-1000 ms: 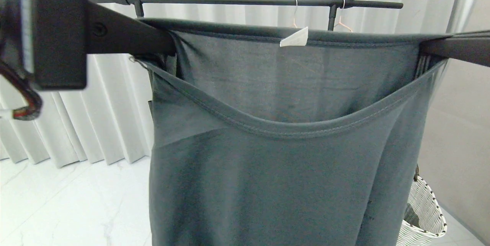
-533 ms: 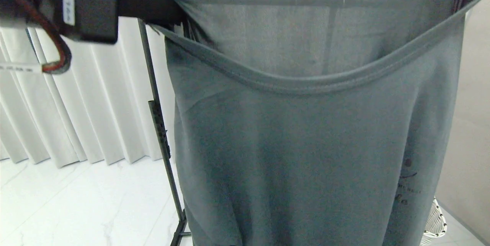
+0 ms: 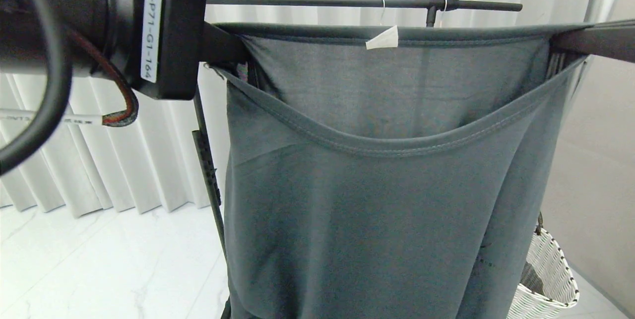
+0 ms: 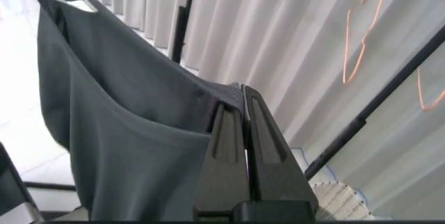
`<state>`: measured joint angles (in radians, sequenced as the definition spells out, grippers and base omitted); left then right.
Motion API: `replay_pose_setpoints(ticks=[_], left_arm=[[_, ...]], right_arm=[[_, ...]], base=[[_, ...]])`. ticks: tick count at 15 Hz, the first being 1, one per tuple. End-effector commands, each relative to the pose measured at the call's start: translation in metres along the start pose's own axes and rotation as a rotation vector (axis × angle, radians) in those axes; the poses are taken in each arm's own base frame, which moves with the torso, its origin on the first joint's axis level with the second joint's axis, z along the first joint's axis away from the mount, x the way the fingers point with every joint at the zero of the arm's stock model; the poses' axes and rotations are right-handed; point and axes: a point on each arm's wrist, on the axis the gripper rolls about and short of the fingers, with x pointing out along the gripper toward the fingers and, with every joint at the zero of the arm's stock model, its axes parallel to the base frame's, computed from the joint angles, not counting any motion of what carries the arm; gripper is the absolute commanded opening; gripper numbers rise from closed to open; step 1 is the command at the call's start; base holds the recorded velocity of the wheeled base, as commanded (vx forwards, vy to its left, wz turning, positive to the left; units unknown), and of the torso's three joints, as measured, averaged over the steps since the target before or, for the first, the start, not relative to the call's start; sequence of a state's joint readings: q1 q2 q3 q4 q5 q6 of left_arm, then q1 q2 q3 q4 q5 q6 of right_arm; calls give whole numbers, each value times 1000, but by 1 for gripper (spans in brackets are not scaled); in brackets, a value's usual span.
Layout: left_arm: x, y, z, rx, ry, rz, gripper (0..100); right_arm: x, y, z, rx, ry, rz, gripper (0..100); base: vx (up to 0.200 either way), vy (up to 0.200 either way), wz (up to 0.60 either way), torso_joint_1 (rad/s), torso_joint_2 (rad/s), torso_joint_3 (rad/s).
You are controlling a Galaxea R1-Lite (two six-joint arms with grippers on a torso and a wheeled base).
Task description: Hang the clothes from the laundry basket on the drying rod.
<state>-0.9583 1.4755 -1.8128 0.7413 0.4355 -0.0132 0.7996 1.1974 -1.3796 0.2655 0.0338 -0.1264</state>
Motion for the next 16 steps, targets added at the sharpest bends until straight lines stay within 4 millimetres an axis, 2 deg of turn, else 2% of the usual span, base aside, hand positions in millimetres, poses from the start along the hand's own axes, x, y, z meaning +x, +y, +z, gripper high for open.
replay_pose_setpoints(ticks=[1,6,7,11,13,14,16], left_arm=[[-2,1,-1,-1,-1,0,0],[-2,1,0,-6,-16,3,0],[-2,1,0,-6,-15,3,0],[0,1,0,2,-10,18,0],[3,0,-5,13,11,56,0],[4,0,-7,19,21,69,0],[0,3,-13,27,32,89,0]], right_arm=[[-6,1,-2,0,-4,1,0],[-9,3,-11,-2,42,3,0],[-12,3,-13,-2,50,6,100],[-33,9,-23,-7,52,40,100],[-38,7,-30,-3,70,4,100],[-38,2,-33,1,90,-57,100],[-35,-18,-48,19,251,-303,100]], base=[[0,0,0,0,0,0],[0,0,0,0,0,0],[0,0,0,0,0,0],[0,0,0,0,0,0],[0,0,0,0,0,0],[0,0,0,0,0,0],[0,0,0,0,0,0]])
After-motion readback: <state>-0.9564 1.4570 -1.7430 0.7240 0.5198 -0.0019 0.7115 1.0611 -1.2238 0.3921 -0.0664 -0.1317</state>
